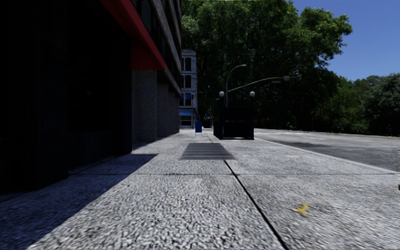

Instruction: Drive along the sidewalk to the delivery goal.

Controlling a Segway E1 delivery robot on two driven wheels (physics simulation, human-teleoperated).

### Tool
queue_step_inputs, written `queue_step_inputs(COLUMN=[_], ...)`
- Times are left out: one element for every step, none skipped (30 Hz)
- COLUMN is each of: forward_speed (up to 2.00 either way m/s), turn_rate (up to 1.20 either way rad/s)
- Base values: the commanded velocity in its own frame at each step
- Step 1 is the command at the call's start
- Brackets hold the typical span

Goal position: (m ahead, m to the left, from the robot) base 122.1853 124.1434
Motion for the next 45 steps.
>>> queue_step_inputs(forward_speed=[2.00,2.00,2.00,2.00,2.00,2.00,2.00,2.00,2.00,2.00,2.00,2.00,2.00,2.00,2.00,2.00,2.00,2.00,2.00,2.00,2.00,2.00,2.00,2.00,2.00,2.00,2.00,2.00,2.00,2.00,2.00,2.00,2.00,2.00,2.00,2.00,2.00,2.00,2.00,2.00,2.00,2.00,2.00,2.00,2.00], turn_rate=[0.11,0.19,0.21,0.21,0.22,0.22,0.22,0.22,0.22,0.22,0.22,0.22,0.22,0.22,0.22,0.22,0.07,0.07,0.00,0.00,0.00,0.00,0.00,0.00,0.00,0.00,0.00,0.00,0.00,0.00,0.00,0.00,0.00,0.00,0.00,0.00,0.00,0.00,0.00,0.00,0.00,0.00,0.00,0.00,0.00])
